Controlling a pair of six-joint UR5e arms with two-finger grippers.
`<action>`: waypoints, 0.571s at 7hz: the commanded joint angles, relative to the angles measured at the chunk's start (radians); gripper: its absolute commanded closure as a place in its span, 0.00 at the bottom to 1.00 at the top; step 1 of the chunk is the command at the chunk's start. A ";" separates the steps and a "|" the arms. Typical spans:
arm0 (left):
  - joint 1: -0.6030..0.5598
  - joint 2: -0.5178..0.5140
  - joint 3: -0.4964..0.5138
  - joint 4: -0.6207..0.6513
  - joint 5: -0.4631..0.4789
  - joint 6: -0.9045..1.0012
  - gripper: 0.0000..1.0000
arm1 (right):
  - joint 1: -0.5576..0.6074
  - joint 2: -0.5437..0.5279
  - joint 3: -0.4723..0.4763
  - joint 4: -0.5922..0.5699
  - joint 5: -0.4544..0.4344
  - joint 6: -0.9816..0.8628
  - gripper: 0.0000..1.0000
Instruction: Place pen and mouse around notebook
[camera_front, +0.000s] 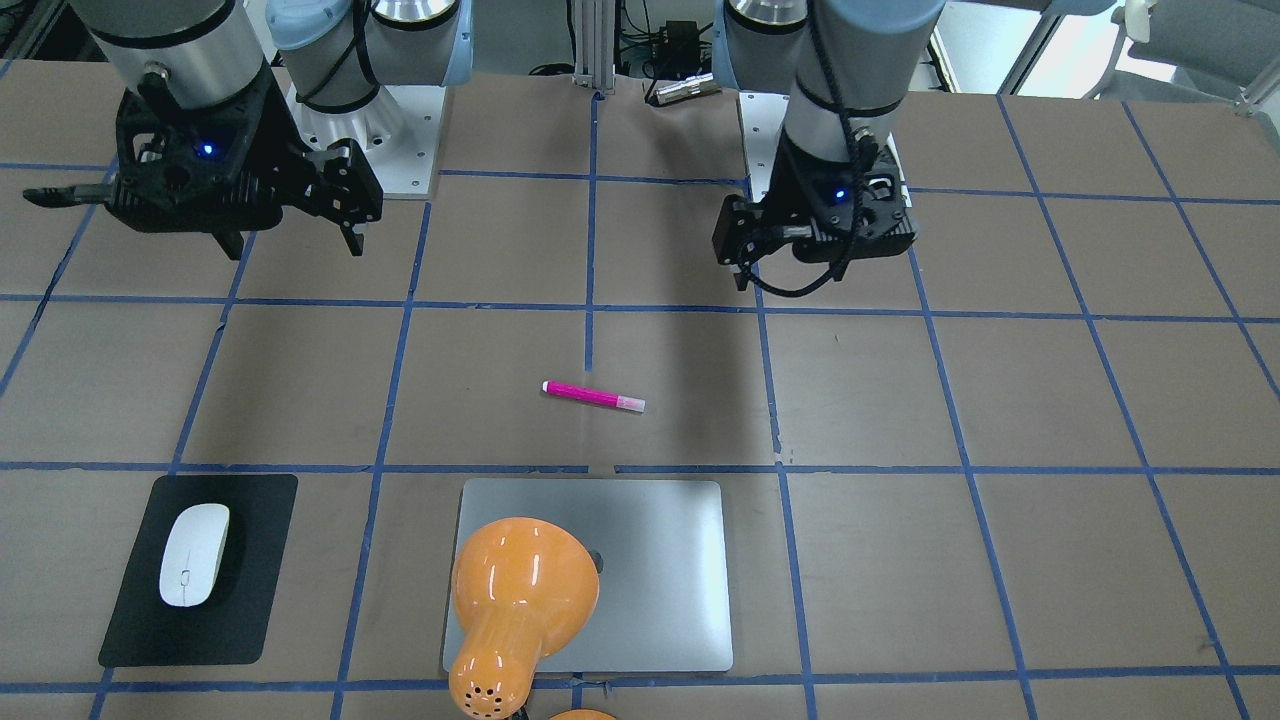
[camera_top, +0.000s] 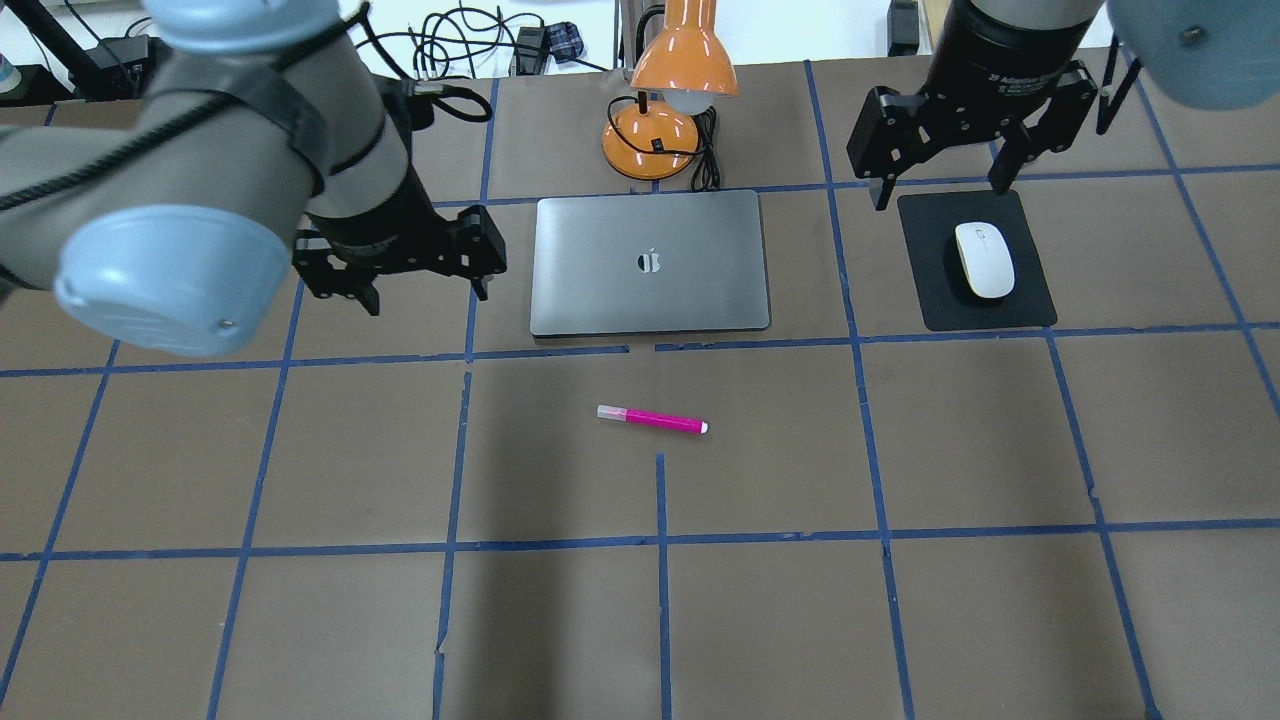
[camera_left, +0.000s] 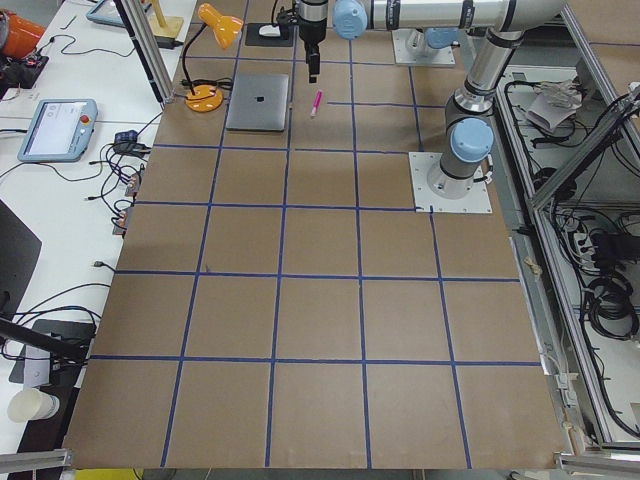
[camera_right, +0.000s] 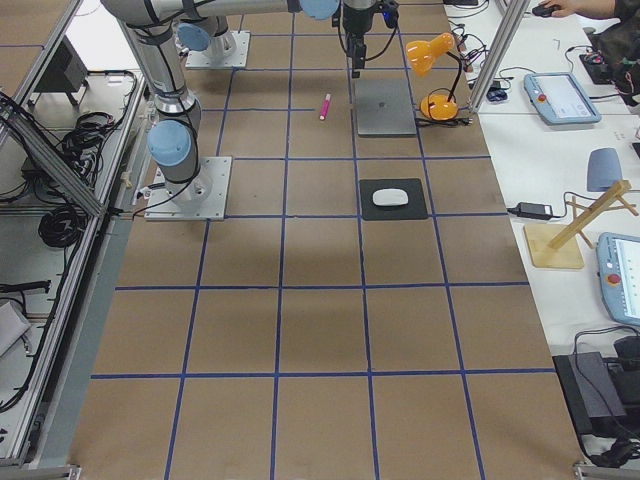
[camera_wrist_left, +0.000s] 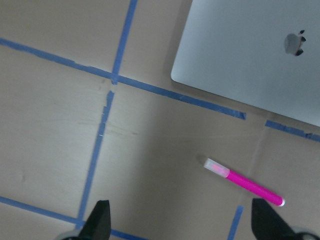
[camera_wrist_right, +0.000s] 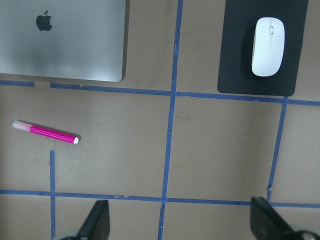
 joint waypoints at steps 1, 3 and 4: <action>0.117 0.023 0.093 -0.118 -0.042 0.242 0.00 | -0.015 -0.013 0.012 0.061 -0.015 0.014 0.00; 0.113 0.035 0.102 -0.155 -0.041 0.239 0.00 | -0.022 -0.010 0.012 0.062 -0.013 0.018 0.00; 0.113 0.038 0.102 -0.155 -0.041 0.238 0.00 | -0.020 -0.008 0.012 0.065 -0.013 0.018 0.00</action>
